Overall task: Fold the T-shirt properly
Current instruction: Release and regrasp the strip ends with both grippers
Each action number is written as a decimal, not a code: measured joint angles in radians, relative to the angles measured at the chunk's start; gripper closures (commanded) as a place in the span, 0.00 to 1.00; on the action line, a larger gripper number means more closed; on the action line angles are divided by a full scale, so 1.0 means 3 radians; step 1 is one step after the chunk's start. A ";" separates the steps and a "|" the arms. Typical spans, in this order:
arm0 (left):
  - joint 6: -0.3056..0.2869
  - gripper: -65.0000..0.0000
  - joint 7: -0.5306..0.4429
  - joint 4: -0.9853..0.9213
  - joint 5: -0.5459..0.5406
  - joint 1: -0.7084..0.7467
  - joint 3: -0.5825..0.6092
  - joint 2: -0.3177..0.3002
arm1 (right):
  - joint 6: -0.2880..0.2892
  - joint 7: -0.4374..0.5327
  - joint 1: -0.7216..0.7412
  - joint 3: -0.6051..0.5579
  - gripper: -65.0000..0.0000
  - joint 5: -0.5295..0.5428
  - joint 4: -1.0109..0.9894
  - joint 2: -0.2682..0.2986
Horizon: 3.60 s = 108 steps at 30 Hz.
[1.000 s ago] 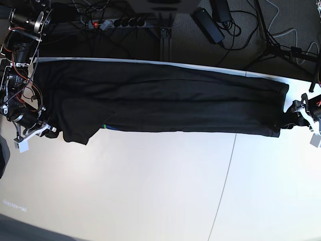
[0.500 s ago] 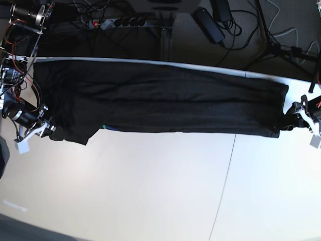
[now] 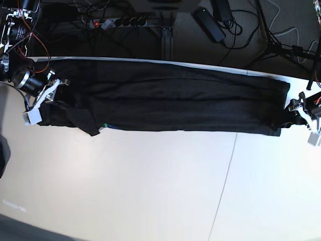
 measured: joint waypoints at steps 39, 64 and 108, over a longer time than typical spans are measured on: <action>0.0000 0.49 -0.0123 0.0000 0.0023 -0.0010 -0.0141 0.0001 | 0.0000 0.0009 -0.0319 0.0240 0.57 -0.0142 0.0685 -0.0009; 0.0001 0.49 -0.0008 -0.0524 -0.0029 0.0001 -0.0486 0.0029 | -0.0001 0.0739 -0.0080 -0.0225 1.00 -0.0764 -0.0526 -0.0192; -0.0004 1.00 -0.1769 0.0086 0.1718 0.0459 0.0006 0.0407 | -0.0001 0.0801 0.0020 -0.0298 1.00 -0.0900 -0.0534 -0.0191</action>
